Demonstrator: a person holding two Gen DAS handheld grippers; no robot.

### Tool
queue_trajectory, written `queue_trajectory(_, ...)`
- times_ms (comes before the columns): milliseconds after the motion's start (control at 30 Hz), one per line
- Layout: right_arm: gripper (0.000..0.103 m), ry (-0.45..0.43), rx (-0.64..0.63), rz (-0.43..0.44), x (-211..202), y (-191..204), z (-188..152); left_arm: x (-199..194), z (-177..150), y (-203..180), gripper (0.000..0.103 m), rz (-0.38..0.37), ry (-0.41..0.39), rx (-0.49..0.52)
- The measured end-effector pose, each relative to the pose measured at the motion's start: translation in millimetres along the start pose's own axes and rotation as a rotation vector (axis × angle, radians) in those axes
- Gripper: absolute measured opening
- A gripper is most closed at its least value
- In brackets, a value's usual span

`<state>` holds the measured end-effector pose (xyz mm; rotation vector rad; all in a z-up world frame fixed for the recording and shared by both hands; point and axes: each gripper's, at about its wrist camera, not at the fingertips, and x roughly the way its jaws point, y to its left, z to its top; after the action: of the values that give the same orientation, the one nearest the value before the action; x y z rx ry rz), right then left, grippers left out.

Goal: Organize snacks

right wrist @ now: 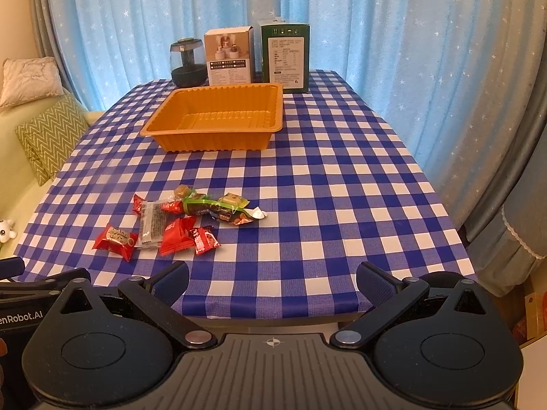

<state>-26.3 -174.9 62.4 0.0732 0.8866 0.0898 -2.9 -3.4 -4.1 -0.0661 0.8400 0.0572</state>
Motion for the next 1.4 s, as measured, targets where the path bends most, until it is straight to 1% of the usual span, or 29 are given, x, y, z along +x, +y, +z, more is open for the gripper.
queue_trajectory(1400,0.103,-0.004,0.006,-0.002,0.6,-3.1,0.2,0.5,-1.5,-2.0,0.103,-0.003,-0.001,0.001)
